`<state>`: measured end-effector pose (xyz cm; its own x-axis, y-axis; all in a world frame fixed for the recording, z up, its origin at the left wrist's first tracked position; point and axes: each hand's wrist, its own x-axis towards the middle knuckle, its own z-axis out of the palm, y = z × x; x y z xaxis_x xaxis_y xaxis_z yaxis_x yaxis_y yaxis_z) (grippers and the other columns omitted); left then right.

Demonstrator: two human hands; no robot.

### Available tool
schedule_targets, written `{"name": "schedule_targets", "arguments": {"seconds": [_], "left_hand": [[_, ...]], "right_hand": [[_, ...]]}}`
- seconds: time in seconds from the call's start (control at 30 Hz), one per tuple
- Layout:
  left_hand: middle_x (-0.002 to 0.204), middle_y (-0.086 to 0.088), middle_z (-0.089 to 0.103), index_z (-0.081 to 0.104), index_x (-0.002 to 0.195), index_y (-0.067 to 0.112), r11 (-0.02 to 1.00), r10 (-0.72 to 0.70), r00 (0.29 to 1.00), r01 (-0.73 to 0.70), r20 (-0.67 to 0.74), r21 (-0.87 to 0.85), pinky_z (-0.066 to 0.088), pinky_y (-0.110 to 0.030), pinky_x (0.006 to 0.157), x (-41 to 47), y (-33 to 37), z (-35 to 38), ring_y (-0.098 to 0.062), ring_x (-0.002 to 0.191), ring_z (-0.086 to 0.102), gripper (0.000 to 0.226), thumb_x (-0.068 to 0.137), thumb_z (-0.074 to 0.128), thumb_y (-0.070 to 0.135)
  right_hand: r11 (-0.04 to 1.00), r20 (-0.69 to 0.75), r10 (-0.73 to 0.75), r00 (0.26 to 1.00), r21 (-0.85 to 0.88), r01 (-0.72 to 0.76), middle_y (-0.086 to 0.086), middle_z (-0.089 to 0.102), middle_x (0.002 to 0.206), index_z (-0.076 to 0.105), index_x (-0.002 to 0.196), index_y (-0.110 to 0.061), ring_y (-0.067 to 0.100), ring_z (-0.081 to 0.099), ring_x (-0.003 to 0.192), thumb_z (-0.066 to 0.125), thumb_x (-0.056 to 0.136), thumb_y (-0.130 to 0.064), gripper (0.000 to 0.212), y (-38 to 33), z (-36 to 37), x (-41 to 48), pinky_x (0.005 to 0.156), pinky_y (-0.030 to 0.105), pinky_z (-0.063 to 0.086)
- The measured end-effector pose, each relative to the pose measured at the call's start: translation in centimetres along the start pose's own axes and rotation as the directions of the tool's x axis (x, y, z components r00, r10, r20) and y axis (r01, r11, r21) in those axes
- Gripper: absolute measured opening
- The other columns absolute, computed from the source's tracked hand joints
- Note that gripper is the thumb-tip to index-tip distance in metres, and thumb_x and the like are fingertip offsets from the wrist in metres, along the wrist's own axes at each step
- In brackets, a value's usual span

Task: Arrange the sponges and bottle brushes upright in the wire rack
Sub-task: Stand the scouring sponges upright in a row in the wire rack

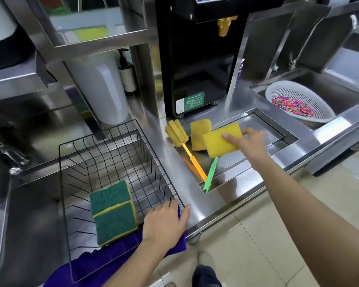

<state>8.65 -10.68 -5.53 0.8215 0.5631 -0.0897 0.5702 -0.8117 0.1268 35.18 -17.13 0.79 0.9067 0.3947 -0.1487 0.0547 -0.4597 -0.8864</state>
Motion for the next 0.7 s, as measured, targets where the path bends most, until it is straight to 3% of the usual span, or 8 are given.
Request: {"name": "schedule_targets", "arguments": {"seconds": [0.07,0.13,0.23,0.37,0.43,0.53,0.63,0.7], "left_hand": [[0.102,0.006,0.063,0.055,0.106,0.023,1.000,0.005,1.000,-0.005,-0.003,-0.010,0.045,-0.027,0.078,-0.1,-0.1,0.0,-0.011,0.092,0.057,0.053,0.095,0.015,0.056],[0.102,0.005,0.062,0.055,0.106,0.023,1.000,0.005,1.000,-0.005,0.000,-0.027,0.046,-0.028,0.077,-0.2,-0.2,-0.1,-0.012,0.092,0.057,0.054,0.095,0.015,0.057],[0.103,0.004,0.062,0.056,0.107,0.021,0.998,-0.005,1.000,0.004,-0.010,-0.067,0.045,-0.029,0.076,-0.6,-0.5,-0.3,-0.014,0.092,0.057,0.054,0.095,0.018,0.058],[0.104,0.003,0.062,0.056,0.106,0.021,0.997,-0.036,0.999,0.034,-0.032,-0.072,0.042,-0.029,0.075,-1.5,-1.6,-0.7,-0.015,0.093,0.057,0.046,0.096,0.025,0.054],[0.105,0.003,0.061,0.056,0.106,0.020,0.997,-0.049,0.997,0.045,-0.060,-0.059,0.040,-0.028,0.077,-2.1,-2.6,-1.0,-0.016,0.094,0.056,0.045,0.097,0.026,0.052],[0.099,0.001,0.062,0.060,0.100,0.017,0.996,-0.068,0.993,0.062,-0.100,-0.059,0.039,-0.030,0.077,-3.1,-4.2,-1.2,-0.019,0.093,0.055,0.046,0.096,0.029,0.051],[0.072,-0.002,0.063,0.066,0.073,0.015,0.995,-0.094,0.984,0.090,-0.154,-0.033,0.045,-0.032,0.062,-4.1,-5.7,-0.6,-0.022,0.068,0.059,0.049,0.088,0.035,0.050],[0.065,-0.002,0.061,0.065,0.065,0.014,0.992,-0.120,0.968,0.122,-0.221,-0.006,0.046,-0.031,0.057,-4.7,-6.6,0.0,-0.023,0.062,0.057,0.048,0.085,0.037,0.048]], "right_hand": [[0.996,0.091,-0.088,0.992,0.032,0.086,0.007,0.040,0.110,0.052,0.100,-0.016,0.019,0.050,0.096,0.080,0.068,-0.037,0.047,-1.5,0.5,-1.1,0.074,0.025,0.050],[0.989,0.210,-0.141,0.968,0.070,0.129,0.002,0.044,0.099,0.044,0.104,-0.016,0.012,0.048,0.077,0.077,0.074,-0.025,0.045,-2.7,1.4,-2.1,0.047,0.010,0.042],[0.983,0.328,-0.141,0.934,0.159,0.092,0.000,0.047,0.090,0.036,0.104,-0.014,0.009,0.040,0.057,0.072,0.080,-0.016,0.043,-4.0,3.0,-3.3,0.032,0.008,0.031],[0.970,0.504,-0.109,0.857,0.242,-0.019,0.004,0.050,0.092,0.038,0.114,-0.023,0.014,0.043,0.048,0.062,0.085,-0.001,0.044,-4.8,5.4,-4.9,0.031,0.016,0.029],[0.959,0.556,-0.124,0.822,0.280,-0.045,0.007,0.051,0.092,0.044,0.122,-0.026,0.017,0.051,0.054,0.056,0.084,0.012,0.055,-4.9,6.7,-5.4,0.036,0.019,0.040],[0.951,0.626,-0.160,0.763,0.304,-0.050,0.009,0.046,0.112,0.059,0.108,-0.026,0.023,0.058,0.076,0.055,0.076,0.023,0.059,-5.1,8.7,-6.1,0.065,0.032,0.058],[0.936,0.704,-0.182,0.686,0.339,-0.099,0.004,0.049,0.108,0.062,0.092,-0.023,0.019,0.054,0.085,0.065,0.075,-0.006,0.025,-6.1,10.8,-7.5,0.071,0.032,0.047],[0.953,0.655,-0.152,0.740,0.296,-0.066,0.000,0.051,0.103,0.061,0.076,-0.026,0.018,0.050,0.089,0.067,0.072,-0.027,0.007,-6.7,12.4,-8.2,0.069,0.031,0.039]]}}
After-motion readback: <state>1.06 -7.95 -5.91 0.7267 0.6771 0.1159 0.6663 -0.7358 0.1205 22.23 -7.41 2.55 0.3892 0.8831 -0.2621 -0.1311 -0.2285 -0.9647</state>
